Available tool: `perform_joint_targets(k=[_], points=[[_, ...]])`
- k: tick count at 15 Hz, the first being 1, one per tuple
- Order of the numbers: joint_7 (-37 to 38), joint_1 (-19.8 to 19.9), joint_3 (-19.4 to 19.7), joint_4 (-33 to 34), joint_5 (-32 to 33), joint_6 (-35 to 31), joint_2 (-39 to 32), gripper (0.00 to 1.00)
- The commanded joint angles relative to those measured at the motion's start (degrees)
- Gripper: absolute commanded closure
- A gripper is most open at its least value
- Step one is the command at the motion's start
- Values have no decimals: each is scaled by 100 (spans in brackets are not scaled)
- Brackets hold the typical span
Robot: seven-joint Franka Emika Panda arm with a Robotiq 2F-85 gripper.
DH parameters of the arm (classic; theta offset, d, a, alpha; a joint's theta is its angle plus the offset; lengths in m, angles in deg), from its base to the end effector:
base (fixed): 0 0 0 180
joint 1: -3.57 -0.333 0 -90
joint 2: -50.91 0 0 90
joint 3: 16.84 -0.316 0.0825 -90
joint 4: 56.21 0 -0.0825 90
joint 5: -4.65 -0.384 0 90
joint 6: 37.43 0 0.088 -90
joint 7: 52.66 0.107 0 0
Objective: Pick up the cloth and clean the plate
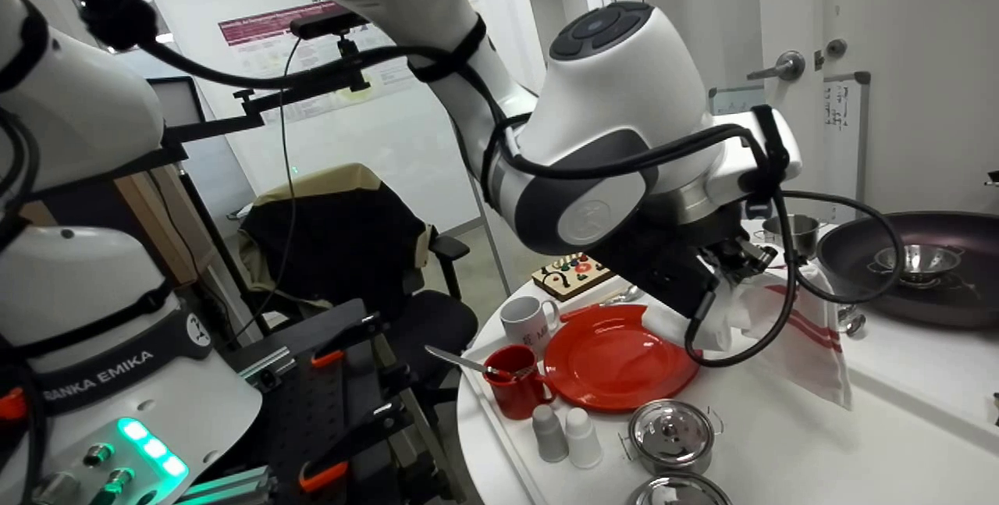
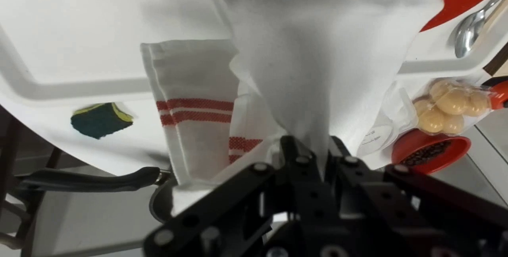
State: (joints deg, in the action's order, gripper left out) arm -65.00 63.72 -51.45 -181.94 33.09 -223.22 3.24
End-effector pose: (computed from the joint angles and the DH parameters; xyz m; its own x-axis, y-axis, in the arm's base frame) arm 0.5274 -0.1888 0.1204 0.8631 -0.0175 0.5047 0.0820 -0.9813 -0.1743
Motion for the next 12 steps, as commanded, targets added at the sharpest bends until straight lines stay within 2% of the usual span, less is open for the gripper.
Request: perform_joint_targets(k=[1,7,12], points=[[-107,388,-455,312,-692,460,-272,98],[-20,765,-828,756,-1864,951,-630,98],[233,825,-875,1017,-2693,1042,-848,98]])
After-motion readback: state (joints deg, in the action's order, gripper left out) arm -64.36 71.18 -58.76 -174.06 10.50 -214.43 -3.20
